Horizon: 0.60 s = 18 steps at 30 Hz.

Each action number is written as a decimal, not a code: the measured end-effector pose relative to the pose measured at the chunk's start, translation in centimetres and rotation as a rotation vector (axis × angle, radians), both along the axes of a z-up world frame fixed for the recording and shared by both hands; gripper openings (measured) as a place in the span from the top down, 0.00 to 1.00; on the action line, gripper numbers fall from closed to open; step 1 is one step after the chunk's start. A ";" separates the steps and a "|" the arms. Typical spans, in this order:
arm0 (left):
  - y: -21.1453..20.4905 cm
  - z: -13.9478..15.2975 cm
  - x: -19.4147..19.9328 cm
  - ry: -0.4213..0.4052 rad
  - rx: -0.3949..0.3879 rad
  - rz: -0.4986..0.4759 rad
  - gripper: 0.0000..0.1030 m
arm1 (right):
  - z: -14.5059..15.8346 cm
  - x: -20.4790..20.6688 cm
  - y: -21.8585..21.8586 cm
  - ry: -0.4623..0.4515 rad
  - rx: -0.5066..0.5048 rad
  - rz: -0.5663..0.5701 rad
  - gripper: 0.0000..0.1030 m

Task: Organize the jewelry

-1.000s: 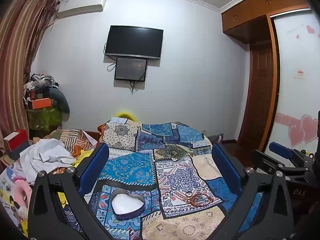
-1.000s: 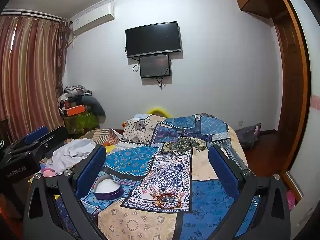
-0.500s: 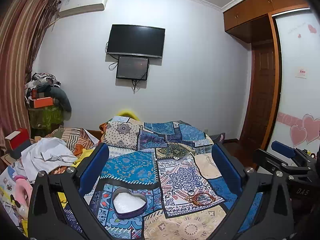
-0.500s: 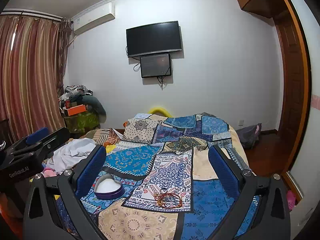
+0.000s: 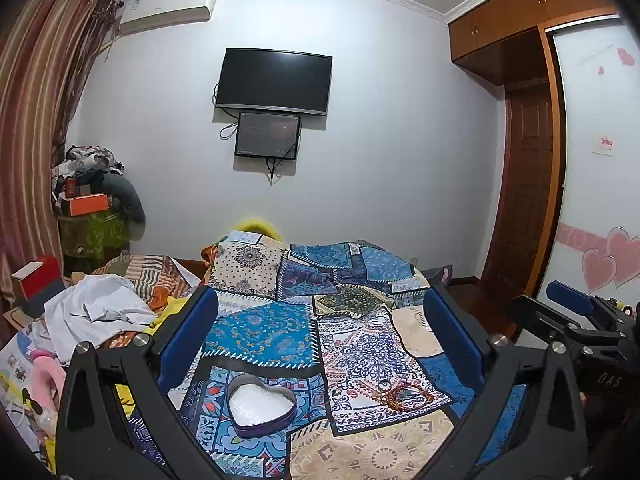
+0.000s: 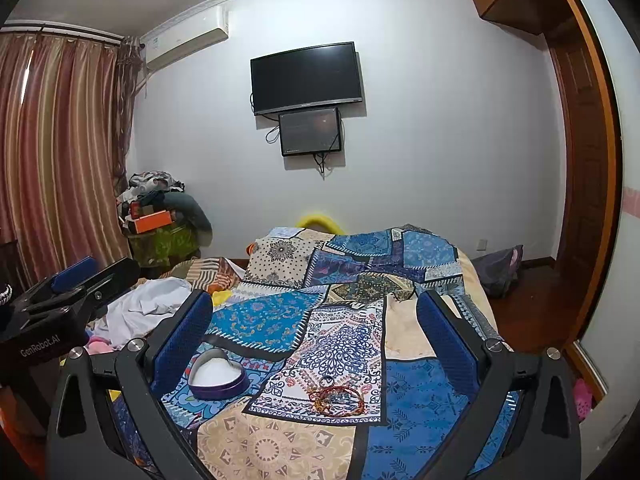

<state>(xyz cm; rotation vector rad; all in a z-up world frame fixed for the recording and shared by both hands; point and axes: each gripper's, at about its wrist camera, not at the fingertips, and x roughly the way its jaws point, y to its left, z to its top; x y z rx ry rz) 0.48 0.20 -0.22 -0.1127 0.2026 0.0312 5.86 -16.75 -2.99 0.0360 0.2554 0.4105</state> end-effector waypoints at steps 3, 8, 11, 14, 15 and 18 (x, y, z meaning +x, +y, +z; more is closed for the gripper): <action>0.0 0.0 0.0 0.000 -0.001 0.001 0.00 | 0.2 0.1 -0.2 0.004 0.007 0.006 0.02; 0.1 0.0 0.0 0.000 -0.001 0.006 0.00 | 0.2 0.2 -0.3 0.007 0.013 0.007 0.02; 0.2 -0.1 -0.1 0.000 -0.001 0.007 0.00 | 0.3 0.2 -0.3 0.009 0.013 0.007 0.02; 0.2 -0.1 -0.1 0.001 -0.001 0.006 0.00 | 0.2 0.2 -0.3 0.009 0.012 0.009 0.02; 0.3 -0.1 -0.1 0.001 -0.001 0.007 0.00 | 0.2 0.1 -0.3 0.008 0.012 0.008 0.02; 0.3 -0.1 -0.1 0.000 -0.002 0.007 0.00 | 0.3 0.1 -0.3 0.009 0.012 0.009 0.02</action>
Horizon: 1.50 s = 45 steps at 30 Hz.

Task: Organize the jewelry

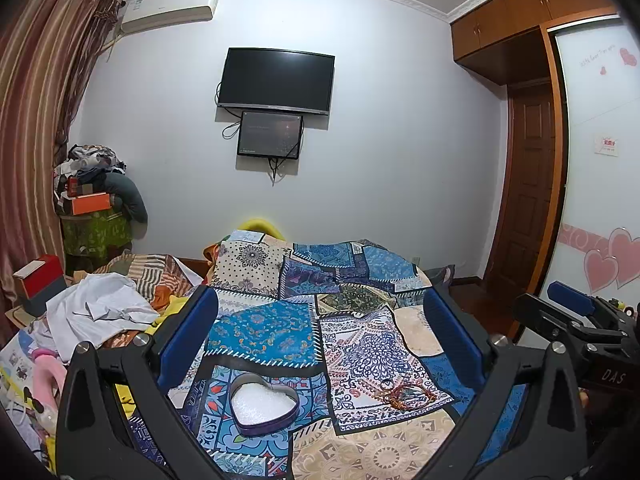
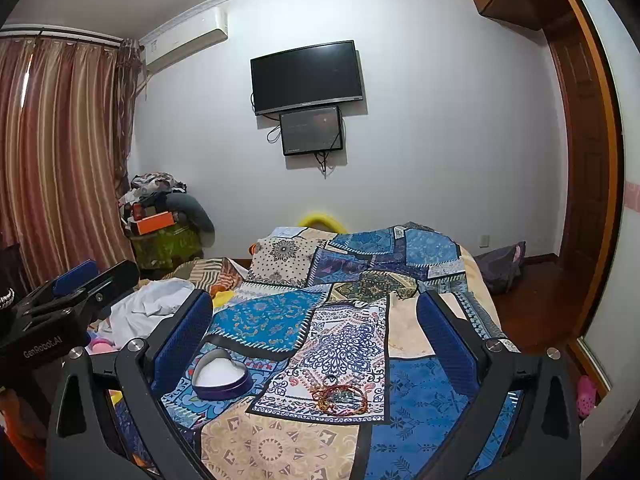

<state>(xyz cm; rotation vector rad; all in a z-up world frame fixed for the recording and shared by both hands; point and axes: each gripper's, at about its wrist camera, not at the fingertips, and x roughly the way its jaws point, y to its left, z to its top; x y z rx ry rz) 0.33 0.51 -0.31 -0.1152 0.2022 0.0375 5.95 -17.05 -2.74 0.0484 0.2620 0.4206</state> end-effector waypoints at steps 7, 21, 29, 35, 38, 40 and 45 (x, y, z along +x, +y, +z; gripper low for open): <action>0.1 0.0 0.1 0.002 0.004 0.004 0.00 | 0.0 0.0 0.0 0.000 0.001 0.000 0.02; -0.2 0.1 0.1 0.005 0.003 0.007 0.00 | 0.0 -0.2 0.3 0.000 -0.003 0.004 0.02; -0.4 -0.1 0.8 0.019 0.011 0.001 0.00 | -0.4 0.4 0.0 0.016 -0.004 0.001 0.02; -0.9 -1.0 2.3 0.066 0.011 -0.025 0.00 | -1.5 1.7 -0.7 0.043 -0.027 -0.026 0.02; -1.4 -1.7 3.5 0.099 0.005 -0.045 0.00 | -2.5 2.6 -1.4 0.075 -0.040 -0.051 0.02; -1.8 -2.5 4.5 0.130 -0.001 -0.058 0.00 | -3.3 3.3 -2.0 0.103 -0.044 -0.070 0.02; -2.5 -5.5 8.0 0.264 -0.009 -0.090 0.00 | -5.6 4.7 -3.4 0.173 -0.056 -0.104 0.02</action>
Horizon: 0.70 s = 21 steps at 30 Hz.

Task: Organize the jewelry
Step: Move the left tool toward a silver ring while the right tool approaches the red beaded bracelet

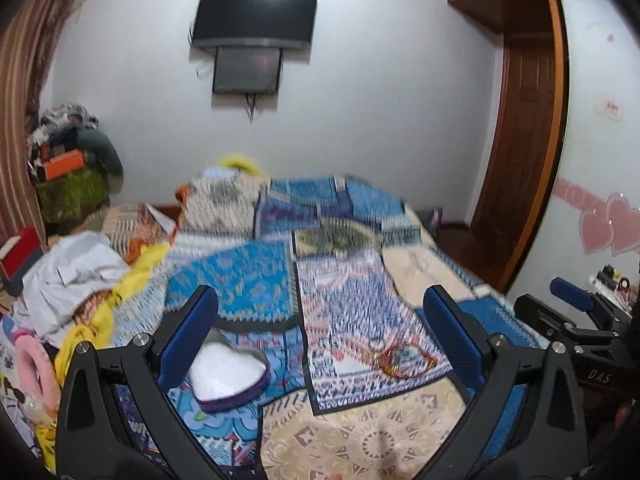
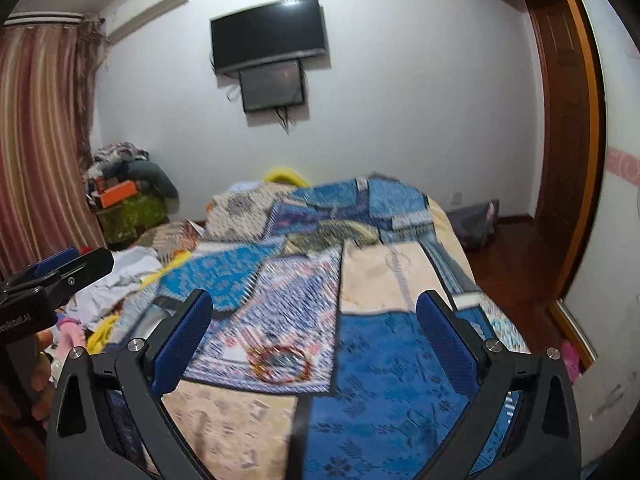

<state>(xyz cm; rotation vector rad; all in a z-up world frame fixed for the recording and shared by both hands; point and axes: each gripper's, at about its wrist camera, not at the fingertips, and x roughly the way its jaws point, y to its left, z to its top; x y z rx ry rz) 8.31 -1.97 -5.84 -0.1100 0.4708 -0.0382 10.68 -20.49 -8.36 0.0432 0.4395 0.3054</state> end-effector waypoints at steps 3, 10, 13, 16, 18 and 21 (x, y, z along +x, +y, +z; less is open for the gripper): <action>-0.5 -2.1 1.8 0.071 0.005 -0.012 0.06 | -1.4 0.8 -0.6 0.050 -0.005 -0.010 0.04; -1.6 -6.6 5.4 0.230 0.001 -0.094 0.36 | -4.2 3.2 -1.0 0.168 0.001 0.026 0.33; -1.9 -7.9 6.8 0.283 -0.018 -0.126 0.51 | -5.3 4.4 -0.8 0.222 0.012 0.065 0.47; -2.1 -9.2 8.2 0.328 -0.037 -0.155 0.59 | -6.2 5.1 -0.5 0.260 0.010 0.096 0.54; -2.3 -9.8 8.9 0.346 -0.042 -0.172 0.62 | -6.6 5.5 -0.1 0.273 0.001 0.111 0.54; -2.6 -10.4 9.6 0.366 -0.043 -0.200 0.68 | -7.0 6.2 0.5 0.287 -0.029 0.134 0.57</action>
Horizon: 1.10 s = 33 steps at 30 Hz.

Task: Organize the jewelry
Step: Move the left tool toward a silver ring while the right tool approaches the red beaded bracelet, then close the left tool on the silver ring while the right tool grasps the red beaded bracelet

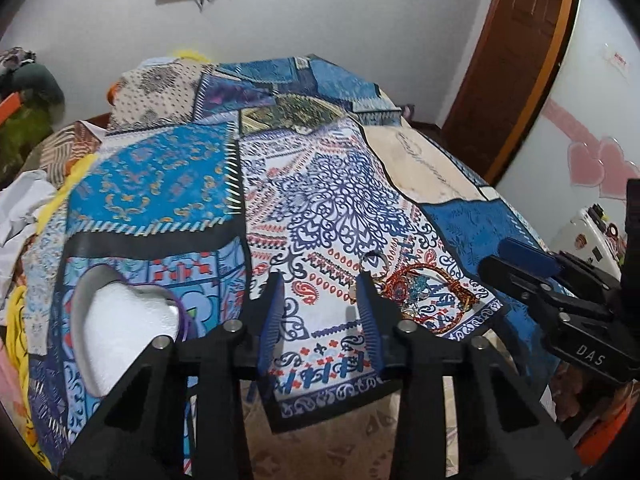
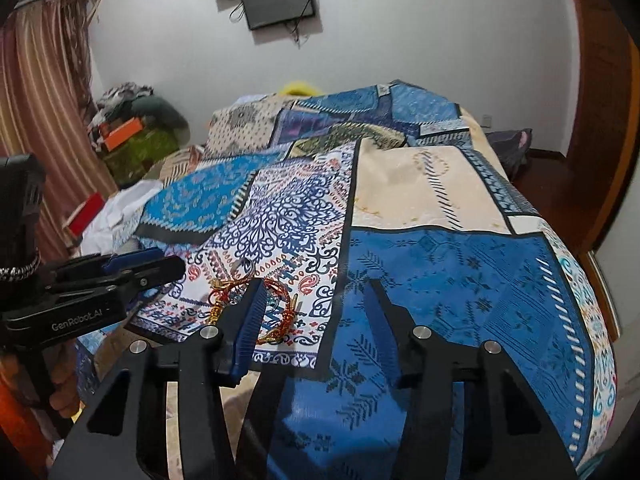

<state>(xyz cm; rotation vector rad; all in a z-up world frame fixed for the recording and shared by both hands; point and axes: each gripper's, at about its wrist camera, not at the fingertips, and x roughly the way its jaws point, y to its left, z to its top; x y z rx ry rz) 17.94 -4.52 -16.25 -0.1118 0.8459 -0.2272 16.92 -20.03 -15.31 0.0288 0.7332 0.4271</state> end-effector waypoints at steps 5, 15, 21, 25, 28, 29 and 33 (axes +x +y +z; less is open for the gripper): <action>-0.9 -0.5 1.1 0.014 0.000 -0.058 0.77 | -0.8 1.4 0.5 0.042 -0.009 0.033 0.68; -2.7 -1.5 2.6 0.045 0.019 -0.129 0.80 | -1.9 2.1 1.1 0.087 -0.031 0.073 0.75; -3.2 -1.6 2.9 0.063 0.000 -0.147 0.80 | -1.9 2.0 0.8 0.095 -0.034 0.076 0.75; -3.8 -1.8 3.3 0.068 0.014 -0.155 0.80 | -1.9 2.1 1.0 0.098 -0.045 0.084 0.75; -4.1 -1.9 3.4 0.069 0.029 -0.158 0.80 | -2.1 2.3 1.0 0.102 -0.050 0.091 0.75; -4.2 -2.0 3.6 0.071 0.030 -0.157 0.80 | -2.1 2.4 1.0 0.103 -0.052 0.094 0.75; -4.2 -2.1 3.8 0.076 0.029 -0.153 0.80 | -2.2 2.9 1.5 0.107 -0.070 0.108 0.75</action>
